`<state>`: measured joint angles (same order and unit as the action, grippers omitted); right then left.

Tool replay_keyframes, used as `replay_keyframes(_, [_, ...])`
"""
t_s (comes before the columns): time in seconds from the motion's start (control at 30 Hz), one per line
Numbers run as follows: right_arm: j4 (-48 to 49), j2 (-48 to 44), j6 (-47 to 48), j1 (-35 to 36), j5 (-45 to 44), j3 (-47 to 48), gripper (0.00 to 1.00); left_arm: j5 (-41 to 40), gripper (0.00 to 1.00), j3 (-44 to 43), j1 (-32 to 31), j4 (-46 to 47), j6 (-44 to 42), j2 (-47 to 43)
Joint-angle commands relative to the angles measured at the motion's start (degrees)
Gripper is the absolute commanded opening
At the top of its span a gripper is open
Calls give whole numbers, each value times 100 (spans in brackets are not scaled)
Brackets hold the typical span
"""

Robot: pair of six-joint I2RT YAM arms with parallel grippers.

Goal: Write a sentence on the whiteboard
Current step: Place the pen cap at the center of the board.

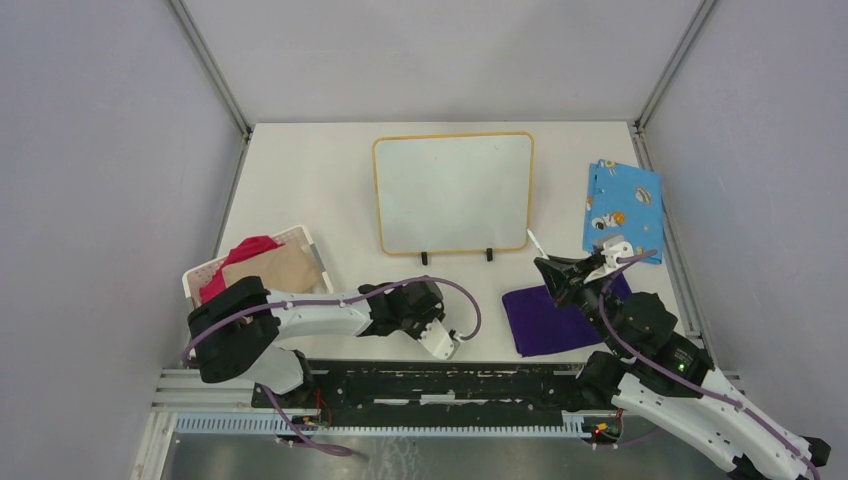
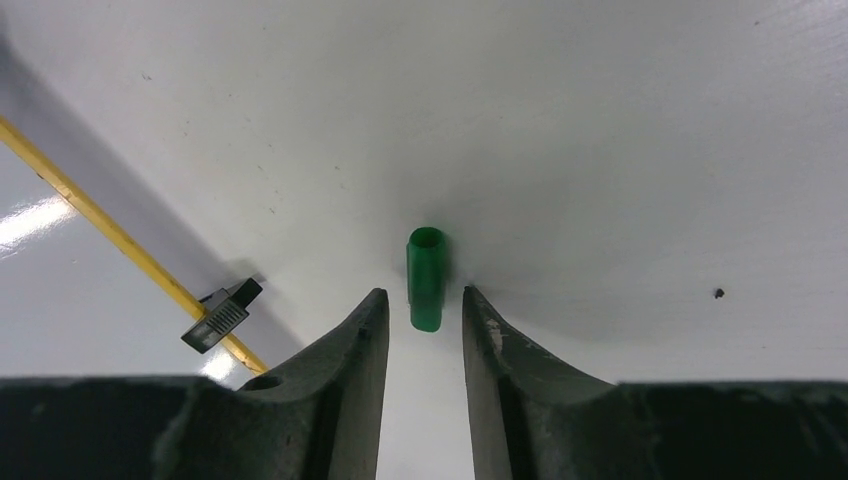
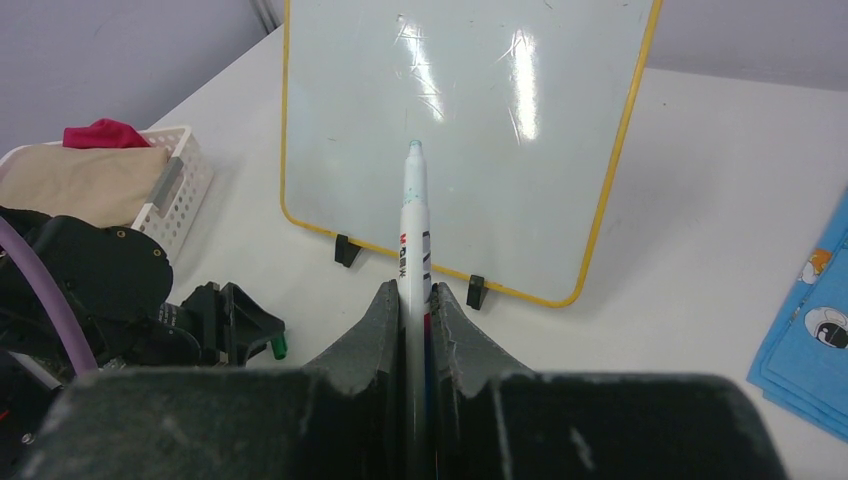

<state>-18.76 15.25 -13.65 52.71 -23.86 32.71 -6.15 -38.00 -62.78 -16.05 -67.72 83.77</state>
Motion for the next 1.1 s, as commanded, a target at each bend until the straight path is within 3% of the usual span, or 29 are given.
replay_keyframes(0.0, [18,-74,-22,-8,-95,31,0,-10,43,-105,4,-154,246,94])
replay_keyframes(0.2, [-4,-61,-11,-2,-89,76,0,-298,61,-485,180,-315,409,-207])
replay_keyframes(0.33, [3,-44,10,-7,-80,115,0,-509,99,-988,223,-831,698,-531])
replay_keyframes(0.5, [43,-33,55,-9,-95,122,0,-601,100,-1531,204,-1090,1311,-1245])
replay_keyframes(0.63, [26,-65,89,-10,-166,179,0,-673,100,-1827,197,-846,2501,-1967])
replay_keyframes(0.83, [-123,35,118,-6,-261,269,0,-1293,100,-2077,202,-708,5400,-2277])
replay_keyframes(0.93, [-111,192,108,-7,-246,308,0,-1650,100,-1966,207,-534,7291,-2141])
replay_keyframes(1.07, [-103,384,51,-7,-193,346,0,-1282,100,-1522,219,0,8849,-2147])
